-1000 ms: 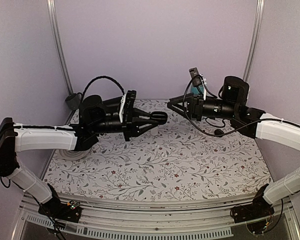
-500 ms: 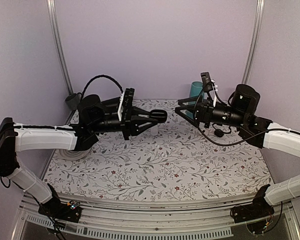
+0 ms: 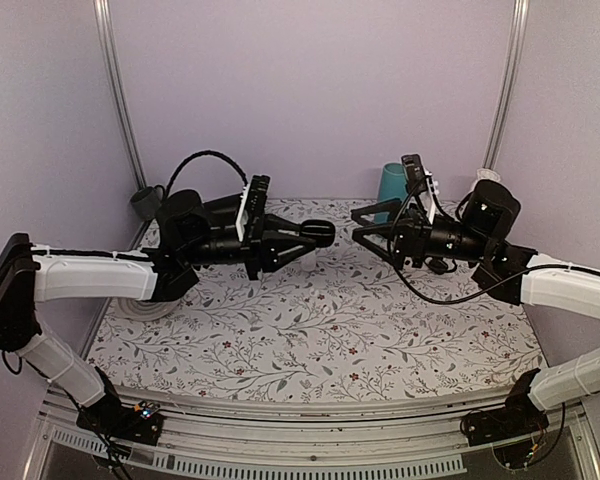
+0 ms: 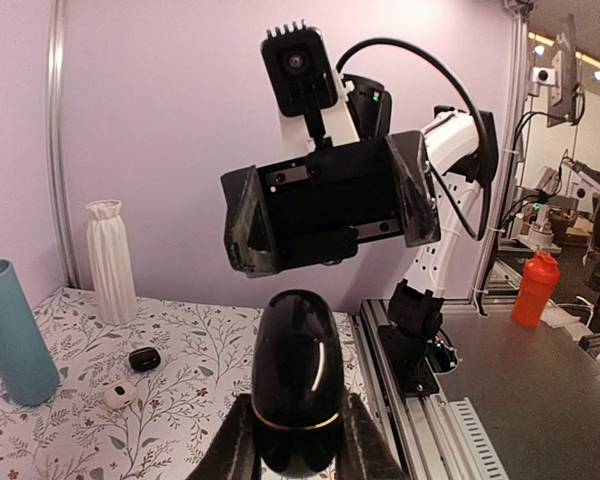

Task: Insert the wireless bluetooth earbuds into the charging case
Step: Pass from the left arm to the right, then place the charging case with the earbuds at the center of the board.

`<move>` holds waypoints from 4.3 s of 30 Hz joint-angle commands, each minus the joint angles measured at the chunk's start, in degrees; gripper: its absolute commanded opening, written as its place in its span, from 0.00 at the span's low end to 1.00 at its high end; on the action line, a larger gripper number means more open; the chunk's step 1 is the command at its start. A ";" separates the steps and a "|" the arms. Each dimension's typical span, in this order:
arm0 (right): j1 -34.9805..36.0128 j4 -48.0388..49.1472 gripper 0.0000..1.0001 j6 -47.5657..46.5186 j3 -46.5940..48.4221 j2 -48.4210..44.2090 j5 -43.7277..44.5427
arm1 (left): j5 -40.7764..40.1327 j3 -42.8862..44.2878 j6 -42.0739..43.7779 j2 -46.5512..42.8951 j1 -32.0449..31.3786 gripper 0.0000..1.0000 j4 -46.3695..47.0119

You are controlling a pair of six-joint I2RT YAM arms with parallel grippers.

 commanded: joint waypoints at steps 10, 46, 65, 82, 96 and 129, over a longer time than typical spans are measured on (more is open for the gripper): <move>0.39 4.41 0.73 1.10 0.50 5.08 -1.53 | 3.85 1.24 -9.42 3.24 0.65 0.00 9.08; 1.95 4.02 0.37 1.63 6.22 11.13 -4.51 | 3.31 2.94 -16.46 5.63 0.63 0.00 11.17; 1.82 2.21 0.03 1.99 7.95 12.20 -3.16 | 0.24 2.06 -14.84 4.62 0.63 0.31 9.25; -7.79 -0.60 0.03 8.89 4.52 13.98 3.46 | -9.74 -3.80 -10.49 1.04 4.34 0.96 3.48; -20.92 -7.81 0.03 16.97 8.62 32.07 5.93 | -12.07 -0.49 -13.01 1.31 4.61 0.96 0.63; -24.02 -18.88 0.55 17.98 17.04 46.14 16.37 | -12.76 -3.94 -7.44 -8.05 4.51 0.96 -6.74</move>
